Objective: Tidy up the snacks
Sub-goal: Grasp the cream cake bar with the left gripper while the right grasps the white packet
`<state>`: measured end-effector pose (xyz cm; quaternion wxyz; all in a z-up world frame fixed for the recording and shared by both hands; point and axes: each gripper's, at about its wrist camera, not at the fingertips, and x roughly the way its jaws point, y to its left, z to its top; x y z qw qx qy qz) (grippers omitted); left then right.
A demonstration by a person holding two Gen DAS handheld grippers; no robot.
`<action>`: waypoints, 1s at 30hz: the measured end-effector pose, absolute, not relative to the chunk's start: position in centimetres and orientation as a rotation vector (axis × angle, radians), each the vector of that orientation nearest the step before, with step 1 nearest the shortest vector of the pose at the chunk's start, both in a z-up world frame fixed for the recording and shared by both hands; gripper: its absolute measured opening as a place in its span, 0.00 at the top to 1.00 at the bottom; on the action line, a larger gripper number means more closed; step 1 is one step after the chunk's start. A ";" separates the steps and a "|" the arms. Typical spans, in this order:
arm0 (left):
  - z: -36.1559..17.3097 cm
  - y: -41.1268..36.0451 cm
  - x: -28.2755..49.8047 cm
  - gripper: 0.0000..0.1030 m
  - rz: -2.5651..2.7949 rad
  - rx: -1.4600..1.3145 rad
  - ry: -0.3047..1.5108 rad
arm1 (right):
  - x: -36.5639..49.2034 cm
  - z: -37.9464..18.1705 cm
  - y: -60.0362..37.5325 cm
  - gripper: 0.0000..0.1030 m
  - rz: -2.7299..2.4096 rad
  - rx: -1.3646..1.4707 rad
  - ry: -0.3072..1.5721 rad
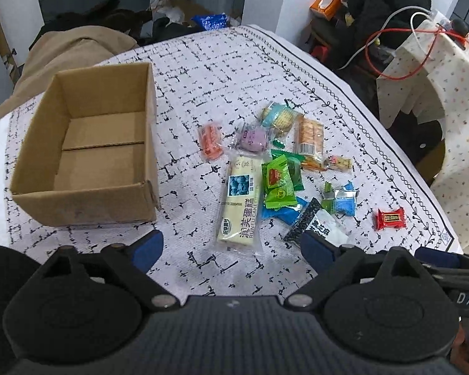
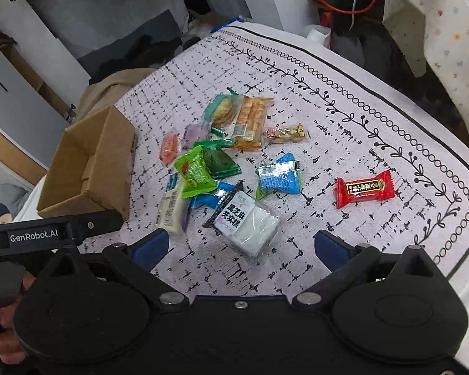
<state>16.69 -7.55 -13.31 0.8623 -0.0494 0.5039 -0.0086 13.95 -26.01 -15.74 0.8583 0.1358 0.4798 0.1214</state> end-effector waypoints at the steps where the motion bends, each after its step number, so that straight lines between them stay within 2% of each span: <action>1: -13.8 -7.6 17.0 0.12 -0.016 -0.104 1.070 | 14.2 -16.1 -26.0 0.03 0.257 0.286 1.010; 11: -17.5 -7.8 20.1 0.27 0.011 -0.105 1.162 | 16.9 -19.2 -24.9 0.03 0.268 0.228 1.081; 30: -23.8 -8.6 24.0 0.39 -0.009 -0.153 1.287 | 20.3 -22.8 -22.7 0.03 0.332 0.114 1.156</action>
